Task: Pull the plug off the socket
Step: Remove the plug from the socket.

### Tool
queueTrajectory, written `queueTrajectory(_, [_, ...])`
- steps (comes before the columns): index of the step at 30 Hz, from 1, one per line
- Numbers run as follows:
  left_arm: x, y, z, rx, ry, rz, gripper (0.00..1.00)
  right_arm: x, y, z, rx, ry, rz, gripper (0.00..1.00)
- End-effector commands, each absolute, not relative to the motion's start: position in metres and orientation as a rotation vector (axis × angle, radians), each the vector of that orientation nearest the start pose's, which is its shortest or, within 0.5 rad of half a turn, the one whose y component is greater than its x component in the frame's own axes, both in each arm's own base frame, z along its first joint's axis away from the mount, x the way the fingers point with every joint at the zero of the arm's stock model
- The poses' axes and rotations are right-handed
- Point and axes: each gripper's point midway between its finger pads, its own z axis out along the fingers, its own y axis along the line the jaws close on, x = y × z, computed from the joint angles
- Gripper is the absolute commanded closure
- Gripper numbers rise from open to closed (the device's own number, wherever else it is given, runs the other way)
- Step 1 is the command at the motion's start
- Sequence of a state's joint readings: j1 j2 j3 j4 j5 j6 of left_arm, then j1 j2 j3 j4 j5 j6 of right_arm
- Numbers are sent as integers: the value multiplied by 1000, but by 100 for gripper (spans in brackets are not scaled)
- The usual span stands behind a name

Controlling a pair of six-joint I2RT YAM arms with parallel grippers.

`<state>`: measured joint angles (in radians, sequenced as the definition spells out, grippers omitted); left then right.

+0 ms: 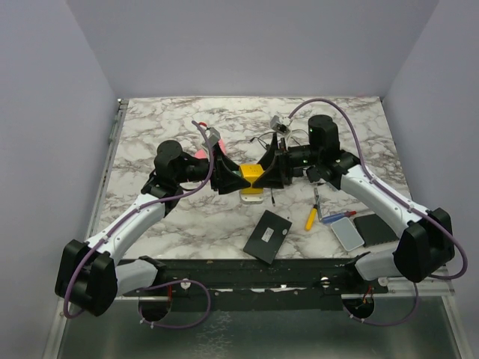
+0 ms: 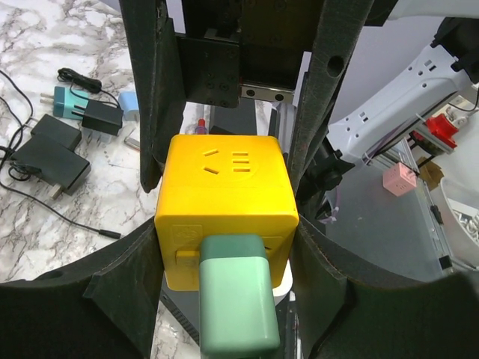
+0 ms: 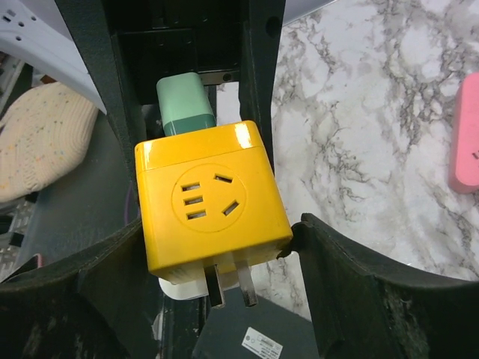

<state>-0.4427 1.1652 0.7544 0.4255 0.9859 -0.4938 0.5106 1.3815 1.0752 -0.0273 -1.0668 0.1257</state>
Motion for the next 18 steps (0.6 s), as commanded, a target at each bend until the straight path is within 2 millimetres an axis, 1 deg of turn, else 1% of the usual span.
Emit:
queueTrajectory(1, [210, -283, 304, 890, 1443, -1461, 100, 204, 314, 270, -1238, 1605, 1579, 27])
queueTrajectory(5, [210, -284, 303, 889, 1447, -1463, 100, 194, 312, 266, -1266, 1608, 1637, 31])
queueTrajectory(7, [211, -284, 302, 887, 1453, -1465, 100, 191, 313, 266, -1272, 1601, 1666, 38])
queueTrajectory(11, [213, -284, 300, 880, 1461, -1464, 100, 193, 314, 266, -1259, 1603, 1655, 60])
queueTrajectory(15, [217, -285, 298, 858, 1474, -1458, 100, 194, 315, 271, -1249, 1578, 1647, 88])
queueTrajectory(17, [220, -285, 296, 840, 1487, -1457, 100, 195, 315, 274, -1236, 1572, 1634, 98])
queueTrajectory(18, [221, -285, 296, 832, 1492, -1456, 94, 195, 314, 274, -1225, 1572, 1620, 99])
